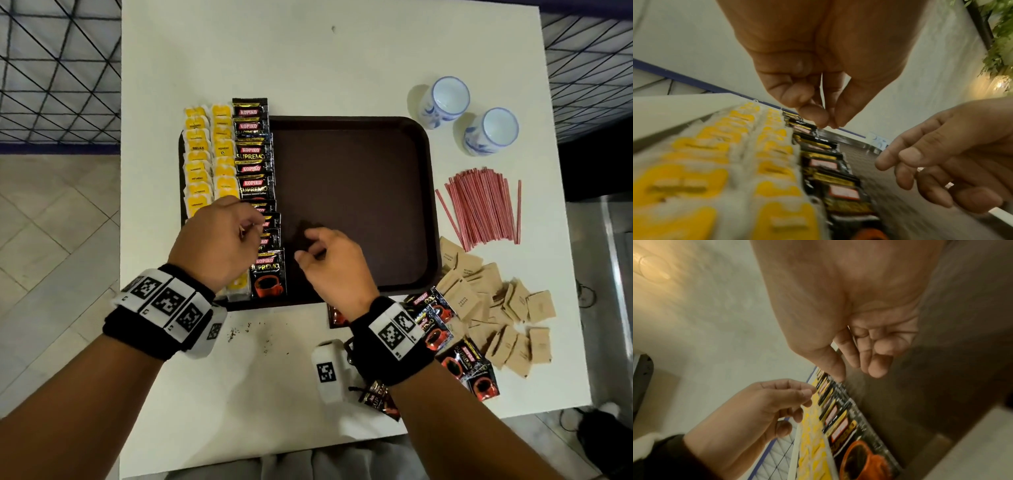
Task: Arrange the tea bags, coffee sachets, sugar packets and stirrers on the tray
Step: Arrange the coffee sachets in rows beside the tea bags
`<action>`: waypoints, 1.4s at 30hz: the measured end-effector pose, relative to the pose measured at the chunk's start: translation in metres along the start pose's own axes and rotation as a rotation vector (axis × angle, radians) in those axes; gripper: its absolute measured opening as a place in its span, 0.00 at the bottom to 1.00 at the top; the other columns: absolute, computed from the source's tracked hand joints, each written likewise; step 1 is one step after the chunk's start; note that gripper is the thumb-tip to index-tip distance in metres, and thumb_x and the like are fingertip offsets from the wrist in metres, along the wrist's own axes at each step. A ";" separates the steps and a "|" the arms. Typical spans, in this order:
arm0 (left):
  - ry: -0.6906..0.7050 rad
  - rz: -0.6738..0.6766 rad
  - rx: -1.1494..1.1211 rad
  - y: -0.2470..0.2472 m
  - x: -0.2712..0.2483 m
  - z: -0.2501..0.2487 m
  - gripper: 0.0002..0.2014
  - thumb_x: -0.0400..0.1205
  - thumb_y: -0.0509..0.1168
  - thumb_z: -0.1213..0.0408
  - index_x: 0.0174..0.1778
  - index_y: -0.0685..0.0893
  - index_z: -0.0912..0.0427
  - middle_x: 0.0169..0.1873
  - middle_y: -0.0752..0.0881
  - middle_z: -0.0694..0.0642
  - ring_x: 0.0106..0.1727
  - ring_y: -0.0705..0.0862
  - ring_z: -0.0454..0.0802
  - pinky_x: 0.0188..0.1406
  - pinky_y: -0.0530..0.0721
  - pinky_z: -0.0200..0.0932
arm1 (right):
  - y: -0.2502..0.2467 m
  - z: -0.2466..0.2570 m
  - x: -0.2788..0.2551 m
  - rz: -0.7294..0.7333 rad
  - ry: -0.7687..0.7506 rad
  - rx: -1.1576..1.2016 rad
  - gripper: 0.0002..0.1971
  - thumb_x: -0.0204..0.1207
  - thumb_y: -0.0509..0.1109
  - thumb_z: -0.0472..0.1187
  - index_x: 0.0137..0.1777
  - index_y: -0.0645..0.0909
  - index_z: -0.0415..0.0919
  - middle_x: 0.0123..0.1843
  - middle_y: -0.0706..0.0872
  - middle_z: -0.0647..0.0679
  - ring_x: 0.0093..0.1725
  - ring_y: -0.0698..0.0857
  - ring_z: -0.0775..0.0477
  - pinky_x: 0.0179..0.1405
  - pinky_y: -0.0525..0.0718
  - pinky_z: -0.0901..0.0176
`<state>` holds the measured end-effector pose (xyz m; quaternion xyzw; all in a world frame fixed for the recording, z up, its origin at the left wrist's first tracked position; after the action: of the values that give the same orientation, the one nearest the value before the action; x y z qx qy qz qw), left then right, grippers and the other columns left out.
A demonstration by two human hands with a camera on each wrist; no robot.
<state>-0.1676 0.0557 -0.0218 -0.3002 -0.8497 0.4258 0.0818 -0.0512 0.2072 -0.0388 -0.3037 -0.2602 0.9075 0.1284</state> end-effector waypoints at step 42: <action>0.089 0.269 0.375 0.130 -0.136 -0.073 0.23 0.67 0.79 0.58 0.57 0.85 0.56 0.48 0.82 0.55 0.48 0.79 0.60 0.43 0.81 0.56 | -0.145 -0.217 -0.178 -0.260 0.308 -0.239 0.25 0.68 0.83 0.42 0.65 0.82 0.44 0.55 0.77 0.49 0.50 0.85 0.43 0.50 0.85 0.52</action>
<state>0.0285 0.0859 -0.0608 -0.4089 -0.7036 0.5694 0.1162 0.2334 0.3438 -0.0206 -0.4154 -0.3800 0.7892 0.2454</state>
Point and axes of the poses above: each hand's wrist, its own x-axis towards the middle knuckle, its own y-axis out of the palm, z = x × y, the point moved 3 cm from there along x, towards the middle knuckle
